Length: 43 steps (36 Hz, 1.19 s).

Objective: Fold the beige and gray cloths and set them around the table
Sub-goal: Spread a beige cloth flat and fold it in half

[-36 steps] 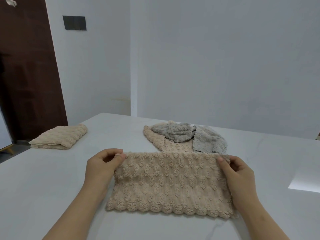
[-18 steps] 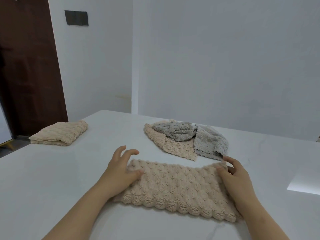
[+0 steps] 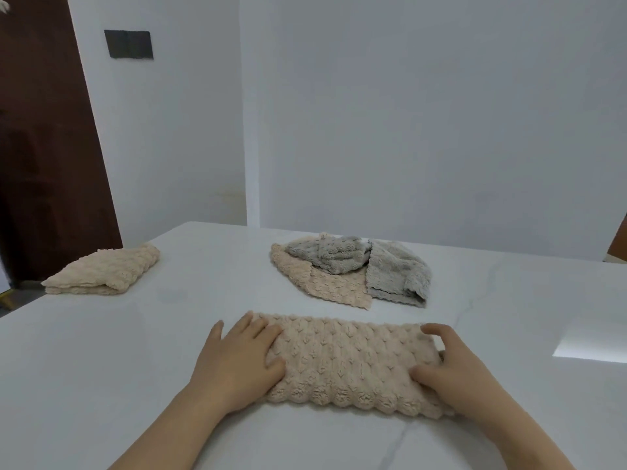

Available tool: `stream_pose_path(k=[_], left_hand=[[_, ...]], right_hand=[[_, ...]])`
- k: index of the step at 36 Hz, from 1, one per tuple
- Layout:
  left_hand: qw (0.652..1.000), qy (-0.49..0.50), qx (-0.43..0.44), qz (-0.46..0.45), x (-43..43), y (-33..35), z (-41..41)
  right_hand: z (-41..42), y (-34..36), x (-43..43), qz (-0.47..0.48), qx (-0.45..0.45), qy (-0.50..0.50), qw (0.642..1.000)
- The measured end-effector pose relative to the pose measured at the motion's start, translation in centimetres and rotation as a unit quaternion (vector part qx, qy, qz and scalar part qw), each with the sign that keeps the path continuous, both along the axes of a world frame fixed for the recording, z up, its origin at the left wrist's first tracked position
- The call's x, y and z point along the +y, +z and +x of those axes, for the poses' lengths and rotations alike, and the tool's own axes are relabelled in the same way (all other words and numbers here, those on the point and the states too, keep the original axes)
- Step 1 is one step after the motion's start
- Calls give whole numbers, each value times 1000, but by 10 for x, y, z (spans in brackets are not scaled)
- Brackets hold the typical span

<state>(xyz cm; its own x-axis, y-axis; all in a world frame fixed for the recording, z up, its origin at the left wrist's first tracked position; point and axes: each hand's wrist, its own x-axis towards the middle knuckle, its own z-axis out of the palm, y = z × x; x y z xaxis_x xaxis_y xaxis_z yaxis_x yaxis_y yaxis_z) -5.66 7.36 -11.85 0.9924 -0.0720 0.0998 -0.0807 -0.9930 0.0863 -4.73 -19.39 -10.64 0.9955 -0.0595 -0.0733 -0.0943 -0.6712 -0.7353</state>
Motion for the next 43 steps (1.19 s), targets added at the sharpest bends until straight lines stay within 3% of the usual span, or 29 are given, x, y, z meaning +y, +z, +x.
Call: stream_pose_path(k=[3, 7, 11, 15, 24, 27, 31, 34, 37, 39, 43], left_hand=[[992, -19, -124, -10, -12, 7, -2], [990, -47, -47, -128, -52, 0, -5], [996, -45, 44, -63, -75, -8, -2], [996, -39, 86, 3, -83, -11, 1], [996, -19, 87, 6, -105, -8, 8], [997, -12, 77, -1, -111, -10, 9], [998, -6, 59, -8, -113, -11, 10], [997, -18, 53, -44, -111, -10, 10], [983, -49, 11, -178, -96, 3, 11], [973, -68, -28, -218, -80, 14, 13], [992, -90, 14, -91, -53, 19, 17]], right_hand=[[2, 1, -3, 72, -59, -41, 995], [4, -5, -7, 7, -83, -68, 994], [4, -4, -16, -68, -27, -77, 994], [5, 2, -23, -71, 26, -71, 995], [10, 2, -30, 86, -94, -123, 984], [13, 0, -27, 232, -130, -145, 953], [13, 0, -18, 412, -83, -159, 893], [12, -1, -11, 427, -82, -168, 884], [10, -4, -4, 417, -114, -195, 881], [12, -6, 0, 414, -116, -204, 879], [19, -13, 6, 442, -113, -206, 865]])
